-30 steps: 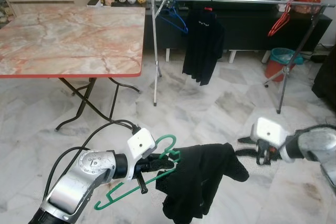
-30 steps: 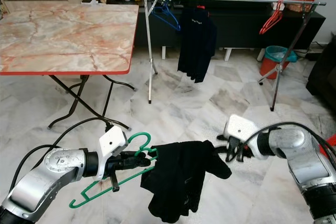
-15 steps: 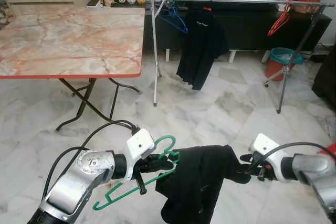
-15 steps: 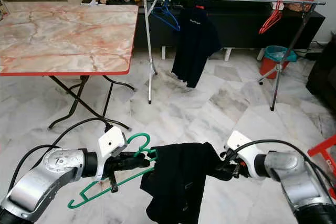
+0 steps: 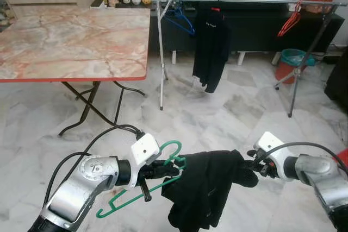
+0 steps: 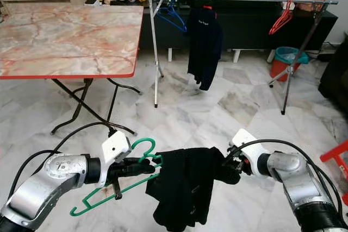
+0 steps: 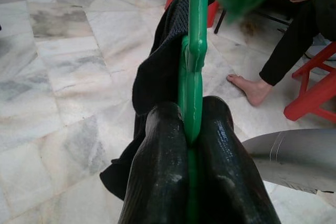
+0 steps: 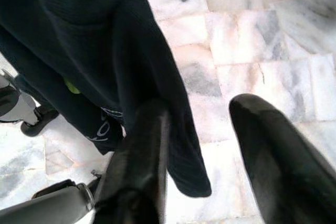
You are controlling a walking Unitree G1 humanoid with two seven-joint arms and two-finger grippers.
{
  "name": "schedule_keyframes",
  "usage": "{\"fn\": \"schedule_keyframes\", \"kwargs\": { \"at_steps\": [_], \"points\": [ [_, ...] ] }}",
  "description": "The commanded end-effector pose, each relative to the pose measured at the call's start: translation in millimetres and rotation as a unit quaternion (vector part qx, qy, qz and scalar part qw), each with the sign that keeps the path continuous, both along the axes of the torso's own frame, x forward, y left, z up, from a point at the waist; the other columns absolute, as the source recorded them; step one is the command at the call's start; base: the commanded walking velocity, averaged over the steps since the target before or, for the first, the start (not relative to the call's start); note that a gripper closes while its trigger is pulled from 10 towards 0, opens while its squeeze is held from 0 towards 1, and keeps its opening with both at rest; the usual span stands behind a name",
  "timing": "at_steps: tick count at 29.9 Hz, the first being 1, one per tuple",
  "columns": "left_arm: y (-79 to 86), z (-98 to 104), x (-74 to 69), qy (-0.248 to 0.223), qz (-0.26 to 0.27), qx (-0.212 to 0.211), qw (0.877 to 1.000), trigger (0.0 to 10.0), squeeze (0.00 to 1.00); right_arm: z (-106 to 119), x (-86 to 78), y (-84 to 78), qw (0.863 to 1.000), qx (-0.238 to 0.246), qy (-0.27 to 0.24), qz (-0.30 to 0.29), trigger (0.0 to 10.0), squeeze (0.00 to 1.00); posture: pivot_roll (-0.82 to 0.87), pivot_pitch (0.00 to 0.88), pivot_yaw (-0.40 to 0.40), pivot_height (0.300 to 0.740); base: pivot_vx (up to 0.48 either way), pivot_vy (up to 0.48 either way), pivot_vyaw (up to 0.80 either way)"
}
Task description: Hang hanger
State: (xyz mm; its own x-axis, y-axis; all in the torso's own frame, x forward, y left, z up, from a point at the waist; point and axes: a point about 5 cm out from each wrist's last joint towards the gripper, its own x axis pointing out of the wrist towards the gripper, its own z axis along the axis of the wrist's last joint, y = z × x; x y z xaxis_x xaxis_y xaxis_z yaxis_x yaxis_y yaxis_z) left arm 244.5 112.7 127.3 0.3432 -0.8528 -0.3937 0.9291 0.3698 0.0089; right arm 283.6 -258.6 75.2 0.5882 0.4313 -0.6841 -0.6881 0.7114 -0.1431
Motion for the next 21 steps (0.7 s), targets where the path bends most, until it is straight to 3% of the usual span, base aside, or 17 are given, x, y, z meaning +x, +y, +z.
{"fn": "schedule_keyframes", "kwargs": {
  "at_steps": [1,8,10,11,12,21],
  "points": [
    [-0.8,9.2,1.7,-0.014,-0.006,-0.010,1.000,10.0,0.00,2.1,4.1,1.2,1.000,0.005,-0.001,0.003,10.0,1.00,0.07,0.000,-0.015,0.740,0.000,0.000,0.00],
    [-1.2,9.6,2.3,-0.015,-0.005,-0.010,1.000,10.0,0.00,-4.3,6.9,7.5,0.999,0.006,0.016,0.031,10.0,1.00,0.07,0.000,-0.016,0.740,0.000,0.000,0.00],
    [-1.3,9.5,2.3,-0.015,-0.005,-0.010,1.000,10.0,0.00,-5.8,9.1,8.2,0.999,0.005,0.016,0.031,10.0,0.58,0.07,0.000,-0.016,0.740,0.000,0.000,0.00],
    [-1.3,9.5,2.3,-0.015,-0.005,-0.010,1.000,10.0,0.00,-5.8,9.1,8.2,0.999,0.005,0.016,0.031,10.0,0.58,0.07,0.000,-0.016,0.740,0.000,0.000,0.00],
    [-1.3,9.6,2.3,-0.016,-0.005,-0.010,1.000,10.0,0.00,-6.6,10.1,9.1,0.999,0.005,0.017,0.032,10.0,0.00,0.07,0.000,-0.016,0.740,0.000,0.000,0.00],
    [-1.2,10.3,1.7,-0.015,-0.004,-0.011,1.000,10.0,0.00,-12.0,19.2,16.9,0.999,0.012,0.020,0.035,10.0,0.00,0.09,0.000,-0.015,0.740,0.000,0.000,0.00]
  ]
}}
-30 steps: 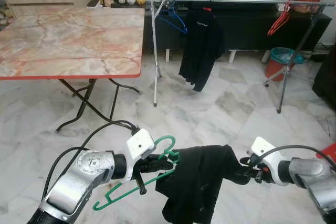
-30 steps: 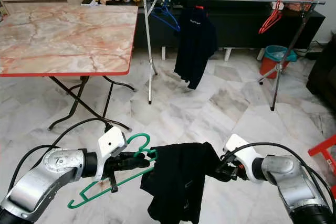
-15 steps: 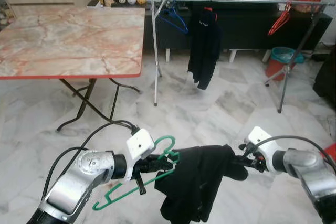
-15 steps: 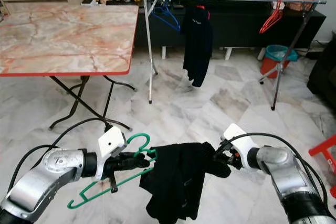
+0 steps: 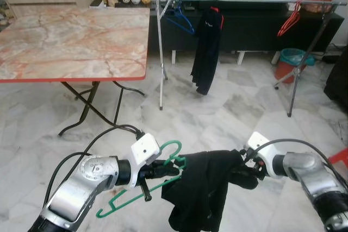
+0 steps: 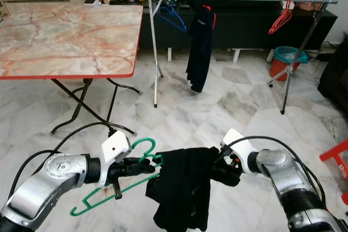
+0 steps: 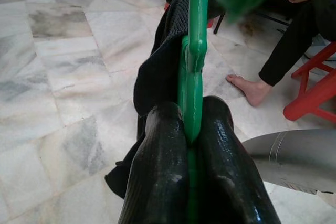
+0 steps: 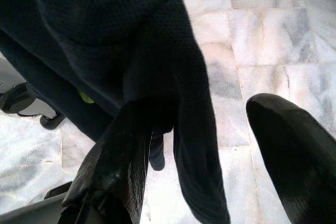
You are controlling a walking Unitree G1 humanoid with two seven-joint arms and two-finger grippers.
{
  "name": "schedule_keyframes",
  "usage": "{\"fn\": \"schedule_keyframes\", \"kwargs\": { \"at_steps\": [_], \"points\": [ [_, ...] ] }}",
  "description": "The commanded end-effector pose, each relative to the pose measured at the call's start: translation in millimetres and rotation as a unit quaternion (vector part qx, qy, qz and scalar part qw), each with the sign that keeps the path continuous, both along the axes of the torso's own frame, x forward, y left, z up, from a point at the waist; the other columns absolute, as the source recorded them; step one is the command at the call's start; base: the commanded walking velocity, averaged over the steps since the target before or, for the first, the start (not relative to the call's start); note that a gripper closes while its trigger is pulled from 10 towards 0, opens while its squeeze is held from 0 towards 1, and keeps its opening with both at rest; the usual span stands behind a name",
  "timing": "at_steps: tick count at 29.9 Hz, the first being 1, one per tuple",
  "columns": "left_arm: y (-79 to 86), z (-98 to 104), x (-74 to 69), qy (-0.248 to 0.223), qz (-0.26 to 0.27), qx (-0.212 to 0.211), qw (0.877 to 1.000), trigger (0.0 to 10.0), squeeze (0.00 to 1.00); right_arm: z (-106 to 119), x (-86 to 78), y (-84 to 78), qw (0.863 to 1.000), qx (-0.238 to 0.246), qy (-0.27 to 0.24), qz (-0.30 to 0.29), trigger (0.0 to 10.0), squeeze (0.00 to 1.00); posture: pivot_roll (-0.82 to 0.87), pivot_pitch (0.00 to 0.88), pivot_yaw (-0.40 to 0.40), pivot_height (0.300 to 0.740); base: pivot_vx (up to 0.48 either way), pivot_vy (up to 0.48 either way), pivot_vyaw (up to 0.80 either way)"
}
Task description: Hang hanger
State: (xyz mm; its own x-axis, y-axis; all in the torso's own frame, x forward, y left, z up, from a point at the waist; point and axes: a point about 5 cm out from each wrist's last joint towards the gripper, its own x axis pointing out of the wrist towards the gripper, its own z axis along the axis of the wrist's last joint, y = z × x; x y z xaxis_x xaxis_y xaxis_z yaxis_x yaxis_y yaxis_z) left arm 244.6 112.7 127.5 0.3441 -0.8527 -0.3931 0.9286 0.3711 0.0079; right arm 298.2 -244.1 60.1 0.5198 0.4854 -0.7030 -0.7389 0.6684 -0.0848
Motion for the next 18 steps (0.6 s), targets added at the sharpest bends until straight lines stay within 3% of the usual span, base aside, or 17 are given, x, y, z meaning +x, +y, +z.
{"fn": "schedule_keyframes", "kwargs": {
  "at_steps": [1,18],
  "points": [
    [-1.2,10.2,1.4,-0.015,-0.004,-0.011,1.000,10.0,0.00,2.5,6.0,3.7,1.000,0.004,-0.008,-0.001,0.0,0.00,0.09,0.000,-0.016,0.740,0.000,0.000,0.00],
    [-1.2,10.3,1.2,-0.014,-0.005,-0.013,1.000,10.0,0.00,-6.6,5.5,11.7,1.000,0.014,0.007,0.016,0.0,0.00,0.09,0.000,-0.016,0.740,0.000,0.000,0.00]
  ]
}}
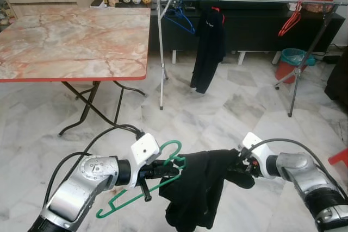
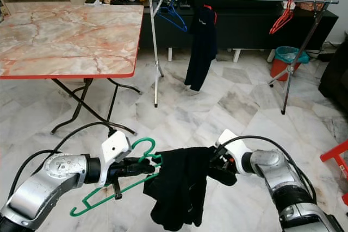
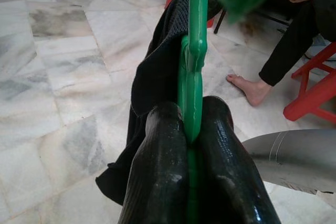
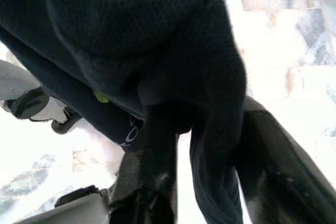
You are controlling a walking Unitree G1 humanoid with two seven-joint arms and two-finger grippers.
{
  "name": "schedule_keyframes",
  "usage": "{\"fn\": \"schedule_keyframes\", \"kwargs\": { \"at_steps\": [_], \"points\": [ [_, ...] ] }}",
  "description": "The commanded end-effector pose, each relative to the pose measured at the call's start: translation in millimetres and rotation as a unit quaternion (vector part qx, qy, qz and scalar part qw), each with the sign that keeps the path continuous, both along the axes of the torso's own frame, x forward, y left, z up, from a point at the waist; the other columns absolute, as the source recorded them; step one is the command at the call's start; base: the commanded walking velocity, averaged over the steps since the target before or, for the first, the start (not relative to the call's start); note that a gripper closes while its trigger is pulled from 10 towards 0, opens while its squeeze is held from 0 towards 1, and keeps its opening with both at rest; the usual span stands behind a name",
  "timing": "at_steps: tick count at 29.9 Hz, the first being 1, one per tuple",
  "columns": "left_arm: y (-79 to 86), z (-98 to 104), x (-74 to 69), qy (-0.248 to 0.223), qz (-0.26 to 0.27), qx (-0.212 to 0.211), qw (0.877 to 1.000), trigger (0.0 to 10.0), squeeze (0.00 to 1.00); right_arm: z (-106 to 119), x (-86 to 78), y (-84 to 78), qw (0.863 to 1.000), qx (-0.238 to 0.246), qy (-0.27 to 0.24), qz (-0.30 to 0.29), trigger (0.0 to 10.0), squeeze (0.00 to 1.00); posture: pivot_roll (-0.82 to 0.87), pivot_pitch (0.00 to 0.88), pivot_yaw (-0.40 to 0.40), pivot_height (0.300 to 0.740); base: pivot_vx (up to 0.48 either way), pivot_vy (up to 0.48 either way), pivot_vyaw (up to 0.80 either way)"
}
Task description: Hang hanger
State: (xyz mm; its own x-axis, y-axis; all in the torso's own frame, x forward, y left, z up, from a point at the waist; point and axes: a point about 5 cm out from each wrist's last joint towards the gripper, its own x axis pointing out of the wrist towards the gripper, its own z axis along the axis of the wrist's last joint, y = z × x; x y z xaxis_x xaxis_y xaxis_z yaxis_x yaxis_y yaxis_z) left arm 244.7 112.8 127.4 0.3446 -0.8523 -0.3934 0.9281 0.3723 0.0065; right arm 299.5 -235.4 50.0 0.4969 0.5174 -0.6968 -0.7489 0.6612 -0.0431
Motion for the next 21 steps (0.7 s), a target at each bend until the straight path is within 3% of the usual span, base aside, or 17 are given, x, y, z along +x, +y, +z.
{"fn": "schedule_keyframes", "kwargs": {
  "at_steps": [1,21],
  "points": [
    [-1.3,10.3,1.2,-0.015,-0.006,-0.013,1.000,10.0,0.00,3.3,4.1,3.0,1.000,-0.004,-0.005,0.011,0.0,0.00,0.09,0.000,-0.016,0.740,0.000,0.000,0.00],
    [-0.5,9.7,-0.3,-0.013,-0.010,-0.010,1.000,10.0,0.00,5.3,9.1,8.3,0.999,-0.011,-0.025,0.019,0.0,0.00,0.09,0.000,-0.009,0.740,0.000,0.000,0.00]
  ]
}}
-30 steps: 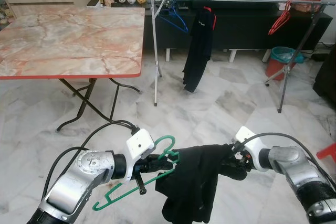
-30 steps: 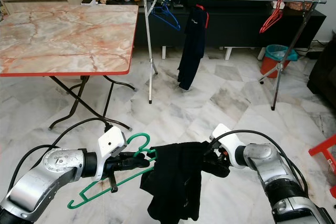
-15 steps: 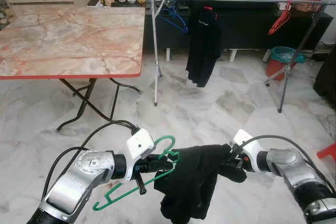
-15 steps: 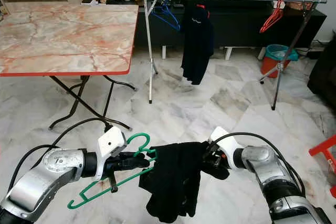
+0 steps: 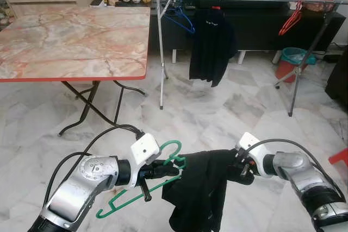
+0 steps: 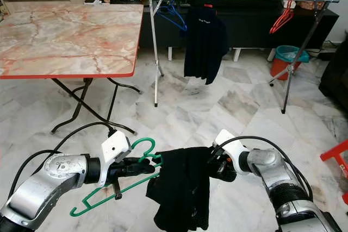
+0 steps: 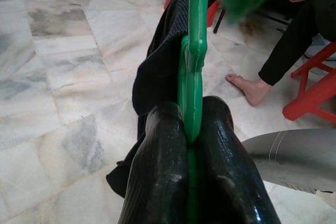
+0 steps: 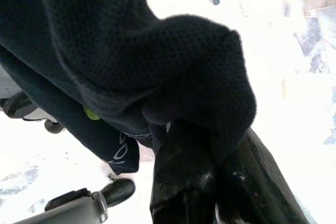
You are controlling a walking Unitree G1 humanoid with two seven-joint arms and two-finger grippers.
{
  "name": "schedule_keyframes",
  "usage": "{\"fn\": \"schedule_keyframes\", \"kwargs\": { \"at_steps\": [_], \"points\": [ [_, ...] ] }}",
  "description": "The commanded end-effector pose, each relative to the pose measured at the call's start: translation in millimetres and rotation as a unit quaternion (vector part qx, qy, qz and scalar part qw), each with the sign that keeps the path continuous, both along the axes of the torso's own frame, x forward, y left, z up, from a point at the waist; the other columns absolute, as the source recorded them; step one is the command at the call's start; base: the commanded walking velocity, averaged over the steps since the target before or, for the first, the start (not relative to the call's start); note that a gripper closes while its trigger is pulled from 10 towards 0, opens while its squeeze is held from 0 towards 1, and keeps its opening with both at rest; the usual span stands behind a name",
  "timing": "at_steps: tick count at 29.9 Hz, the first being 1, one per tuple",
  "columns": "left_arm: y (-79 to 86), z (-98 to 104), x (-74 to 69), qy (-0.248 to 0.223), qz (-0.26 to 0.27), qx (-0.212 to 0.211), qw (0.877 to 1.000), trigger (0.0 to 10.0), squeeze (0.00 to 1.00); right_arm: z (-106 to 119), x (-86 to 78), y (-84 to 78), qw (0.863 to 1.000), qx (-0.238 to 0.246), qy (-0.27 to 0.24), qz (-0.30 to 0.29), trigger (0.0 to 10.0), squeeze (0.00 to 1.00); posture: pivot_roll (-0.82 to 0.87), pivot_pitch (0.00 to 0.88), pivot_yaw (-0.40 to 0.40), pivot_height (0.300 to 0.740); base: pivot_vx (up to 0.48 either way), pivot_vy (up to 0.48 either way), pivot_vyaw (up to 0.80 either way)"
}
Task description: Hang hanger
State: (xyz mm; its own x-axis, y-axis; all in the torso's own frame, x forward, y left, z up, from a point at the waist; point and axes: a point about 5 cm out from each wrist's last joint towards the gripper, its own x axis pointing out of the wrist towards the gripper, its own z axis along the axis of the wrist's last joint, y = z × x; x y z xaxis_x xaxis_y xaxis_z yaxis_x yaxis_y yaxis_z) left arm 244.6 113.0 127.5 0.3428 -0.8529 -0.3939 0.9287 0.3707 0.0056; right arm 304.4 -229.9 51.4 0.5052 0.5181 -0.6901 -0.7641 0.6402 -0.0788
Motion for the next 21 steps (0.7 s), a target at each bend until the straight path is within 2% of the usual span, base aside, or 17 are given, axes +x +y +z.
{"fn": "schedule_keyframes", "kwargs": {
  "at_steps": [1,9,13,15,17,19,20,21],
  "points": [
    [-0.5,9.6,-0.5,-0.013,-0.010,-0.009,1.000,10.0,0.00,5.2,5.2,3.7,1.000,-0.001,-0.011,0.008,0.0,0.00,0.09,0.000,-0.009,0.740,0.000,0.000,0.00],
    [0.5,8.7,-3.1,-0.010,-0.019,-0.004,1.000,10.0,0.00,10.1,9.2,5.4,1.000,-0.003,-0.025,0.010,0.0,0.00,0.09,0.000,-0.004,0.740,0.000,0.000,0.00],
    [5.7,11.2,-6.8,-0.012,-0.024,0.003,1.000,10.0,0.00,20.2,13.3,8.5,0.999,0.001,-0.046,0.022,0.0,0.00,0.09,0.000,0.001,0.740,0.000,0.000,0.00],
    [20.9,14.5,-10.4,-0.013,-0.016,0.019,1.000,10.0,0.00,33.5,15.2,9.4,0.997,0.004,-0.067,0.041,0.0,0.00,0.09,0.000,0.009,0.740,0.000,0.000,0.00],
    [24.9,15.2,-10.8,-0.013,-0.011,0.022,1.000,10.0,0.00,36.2,15.0,9.7,0.996,0.004,-0.070,0.047,0.0,0.00,0.09,0.000,0.010,0.740,0.000,0.000,0.00],
    [38.7,15.7,-11.7,-0.011,0.007,0.027,1.000,10.0,0.00,41.4,12.8,10.8,0.995,0.003,-0.073,0.067,0.0,0.00,0.08,0.000,0.012,0.740,0.000,0.000,0.00],
    [38.7,15.7,-11.7,-0.011,0.007,0.027,1.000,10.0,0.00,41.4,12.8,10.8,0.995,0.003,-0.073,0.067,0.0,0.00,0.08,0.000,0.012,0.740,0.000,0.000,0.00],
    [60.1,14.8,-13.9,-0.003,0.030,0.038,0.999,10.0,0.00,45.2,9.5,10.3,0.994,-0.003,-0.072,0.087,0.0,0.00,0.08,0.000,0.012,0.740,0.000,0.000,0.00]
  ]
}}
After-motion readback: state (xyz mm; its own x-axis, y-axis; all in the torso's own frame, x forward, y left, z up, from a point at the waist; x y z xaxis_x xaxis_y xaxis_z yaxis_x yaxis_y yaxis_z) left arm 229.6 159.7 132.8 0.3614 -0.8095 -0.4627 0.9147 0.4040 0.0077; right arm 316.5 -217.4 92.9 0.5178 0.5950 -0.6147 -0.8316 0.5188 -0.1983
